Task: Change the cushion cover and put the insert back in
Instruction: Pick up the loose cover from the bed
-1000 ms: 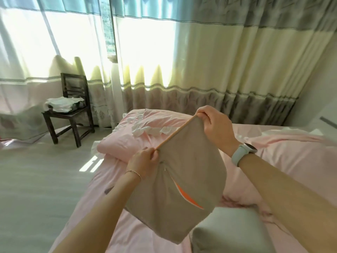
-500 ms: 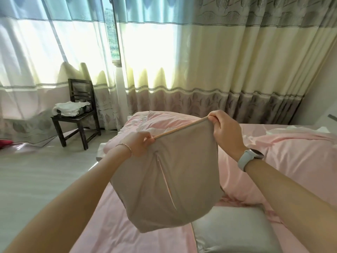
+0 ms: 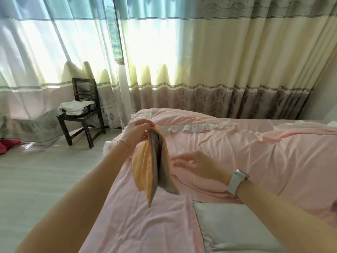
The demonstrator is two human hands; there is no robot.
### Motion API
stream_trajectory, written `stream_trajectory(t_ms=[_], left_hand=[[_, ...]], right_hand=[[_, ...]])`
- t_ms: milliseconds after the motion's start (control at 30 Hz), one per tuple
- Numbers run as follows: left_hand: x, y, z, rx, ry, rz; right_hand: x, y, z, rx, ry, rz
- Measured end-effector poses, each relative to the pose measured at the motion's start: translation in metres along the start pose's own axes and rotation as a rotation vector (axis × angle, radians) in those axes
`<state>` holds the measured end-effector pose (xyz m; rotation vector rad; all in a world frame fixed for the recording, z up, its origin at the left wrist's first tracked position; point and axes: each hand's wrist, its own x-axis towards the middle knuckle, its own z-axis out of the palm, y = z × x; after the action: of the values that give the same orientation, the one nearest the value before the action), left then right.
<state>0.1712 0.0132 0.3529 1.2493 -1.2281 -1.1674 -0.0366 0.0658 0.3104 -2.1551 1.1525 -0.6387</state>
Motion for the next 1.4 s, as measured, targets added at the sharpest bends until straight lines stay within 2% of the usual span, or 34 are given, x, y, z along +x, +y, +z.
stream_trajectory(t_ms=[67, 167, 233, 300, 333, 367, 467, 500, 533, 567, 700, 833, 933, 1000, 1100, 1167, 1300, 1400], left_hand=[[-0.001, 0.005, -0.002, 0.034, -0.021, 0.050], [-0.001, 0.012, -0.008, 0.033, -0.050, 0.077], [-0.001, 0.012, -0.009, 0.068, -0.069, 0.076], [0.000, 0.004, -0.011, 0.264, -0.047, 0.122], [-0.002, -0.002, -0.012, 0.349, -0.051, 0.144], [-0.006, -0.006, -0.013, 0.400, -0.072, 0.162], [-0.022, -0.019, -0.020, 0.414, -0.130, 0.221], [-0.026, -0.022, -0.023, 0.388, -0.139, 0.234], [-0.029, -0.024, -0.026, 0.371, -0.148, 0.251], [-0.031, -0.025, -0.027, 0.364, -0.153, 0.280], [-0.037, -0.026, -0.028, 0.385, -0.115, 0.398], [-0.036, -0.026, -0.031, 0.292, 0.111, 0.436], [-0.034, -0.029, -0.043, 0.185, 0.285, 0.421], [-0.033, -0.030, -0.047, 0.150, 0.328, 0.414], [-0.034, -0.030, -0.049, 0.176, 0.370, 0.426], [-0.034, -0.032, -0.063, 0.199, 0.444, 0.433], [-0.043, -0.054, -0.090, 0.218, 0.532, 0.326], [-0.059, -0.074, -0.082, 0.284, 0.448, 0.249]], right_hand=[[0.016, 0.003, -0.011, -0.006, 0.179, 0.006], [0.034, -0.002, -0.019, 0.018, 0.230, -0.031], [0.039, -0.011, -0.013, 0.073, 0.083, -0.066], [0.040, -0.014, 0.005, 0.150, -0.166, -0.036], [0.038, -0.011, 0.016, 0.183, -0.233, -0.011], [0.034, -0.005, 0.025, 0.196, -0.211, -0.002], [0.029, 0.015, 0.028, 0.156, 0.195, 0.029], [0.029, 0.022, 0.024, 0.137, 0.287, 0.062], [0.028, 0.027, 0.019, 0.120, 0.310, 0.080], [0.029, 0.033, 0.014, 0.087, 0.256, 0.091], [0.027, 0.042, 0.022, 0.028, -0.153, 0.124], [0.016, 0.041, 0.042, 0.292, -0.248, 0.177], [0.004, 0.048, 0.060, 0.247, -0.339, 0.187], [0.004, 0.052, 0.075, 0.151, -0.281, 0.210], [0.011, 0.053, 0.089, 0.098, -0.044, 0.216], [0.015, 0.056, 0.082, 0.031, 0.053, 0.213], [0.018, 0.061, 0.049, -0.254, 0.113, 0.192], [0.028, 0.063, 0.037, -0.301, 0.060, 0.293]])
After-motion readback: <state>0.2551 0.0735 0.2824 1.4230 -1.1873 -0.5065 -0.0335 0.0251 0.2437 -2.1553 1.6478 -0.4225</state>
